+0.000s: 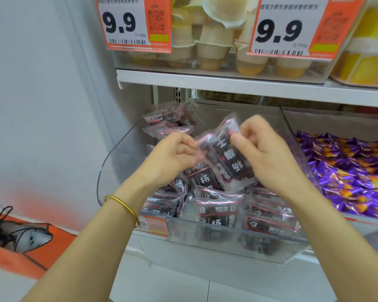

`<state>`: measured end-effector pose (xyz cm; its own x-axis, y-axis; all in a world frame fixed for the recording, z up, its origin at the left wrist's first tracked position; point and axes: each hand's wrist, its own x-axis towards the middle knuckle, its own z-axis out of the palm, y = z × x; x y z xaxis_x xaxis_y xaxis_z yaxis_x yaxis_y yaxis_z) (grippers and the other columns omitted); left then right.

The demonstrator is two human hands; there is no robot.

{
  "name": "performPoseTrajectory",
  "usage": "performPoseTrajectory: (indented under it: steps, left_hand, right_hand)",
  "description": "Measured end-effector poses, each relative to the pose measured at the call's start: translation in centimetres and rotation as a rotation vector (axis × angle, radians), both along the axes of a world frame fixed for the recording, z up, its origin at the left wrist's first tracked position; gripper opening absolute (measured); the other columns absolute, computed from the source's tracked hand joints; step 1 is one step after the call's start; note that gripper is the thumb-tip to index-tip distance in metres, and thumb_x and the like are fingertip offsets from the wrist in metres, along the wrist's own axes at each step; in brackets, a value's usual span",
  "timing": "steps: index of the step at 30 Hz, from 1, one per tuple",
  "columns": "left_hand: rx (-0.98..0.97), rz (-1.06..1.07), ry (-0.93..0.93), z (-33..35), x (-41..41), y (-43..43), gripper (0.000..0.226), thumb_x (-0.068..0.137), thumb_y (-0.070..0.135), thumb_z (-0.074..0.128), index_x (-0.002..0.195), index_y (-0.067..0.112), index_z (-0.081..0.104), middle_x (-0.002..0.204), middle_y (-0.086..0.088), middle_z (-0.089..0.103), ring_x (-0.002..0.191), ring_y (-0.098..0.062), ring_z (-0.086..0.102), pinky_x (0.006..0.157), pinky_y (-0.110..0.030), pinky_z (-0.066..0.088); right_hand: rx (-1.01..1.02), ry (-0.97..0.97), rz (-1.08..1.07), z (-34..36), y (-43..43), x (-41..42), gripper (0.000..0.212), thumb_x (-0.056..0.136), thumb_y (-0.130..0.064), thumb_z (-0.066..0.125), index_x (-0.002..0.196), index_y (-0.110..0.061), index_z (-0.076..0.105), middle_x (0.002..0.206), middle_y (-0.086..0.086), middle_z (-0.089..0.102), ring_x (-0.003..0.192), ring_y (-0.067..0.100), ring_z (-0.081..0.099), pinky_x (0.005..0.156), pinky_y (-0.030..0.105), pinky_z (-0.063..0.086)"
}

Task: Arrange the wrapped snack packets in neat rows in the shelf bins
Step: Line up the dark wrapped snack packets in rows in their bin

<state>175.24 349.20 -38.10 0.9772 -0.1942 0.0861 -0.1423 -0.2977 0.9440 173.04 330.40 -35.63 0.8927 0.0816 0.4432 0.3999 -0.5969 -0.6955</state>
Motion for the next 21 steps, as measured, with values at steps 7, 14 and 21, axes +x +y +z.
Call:
performPoseTrajectory:
  steps: [7,14,21]
  left_hand:
    - [0.083,-0.036,0.035,-0.6,-0.8,-1.8,0.007,0.081,0.003,0.069,0.081,0.01,0.066,0.085,-0.003,0.071,0.078,-0.011,0.065,0.075,-0.017,0.052]
    - [0.167,-0.147,0.14,-1.1,-1.4,-2.1,0.008,0.082,0.01,0.07,0.089,0.013,0.072,0.093,-0.001,0.073,0.09,-0.016,0.066,0.086,-0.025,0.051]
    - [0.097,-0.209,0.236,-1.1,-1.8,-0.9,0.013,0.086,0.022,0.065,0.095,0.013,0.061,0.103,-0.006,0.072,0.103,-0.018,0.065,0.098,-0.034,0.046]
  right_hand:
    - [0.075,0.324,-0.063,0.7,-1.4,0.2,0.026,0.086,-0.017,0.063,0.107,-0.019,0.047,0.094,-0.003,0.06,0.084,0.015,0.063,0.076,0.04,0.055]
    - [-0.327,0.393,0.182,1.3,-2.1,-0.7,0.052,0.079,-0.017,0.071,0.124,-0.028,0.047,0.109,-0.009,0.064,0.096,0.007,0.063,0.085,0.036,0.054]
    - [-0.486,-0.058,-0.223,2.3,-0.6,-0.4,0.031,0.079,-0.022,0.069,0.105,-0.025,0.053,0.105,-0.001,0.059,0.096,0.025,0.059,0.081,0.04,0.049]
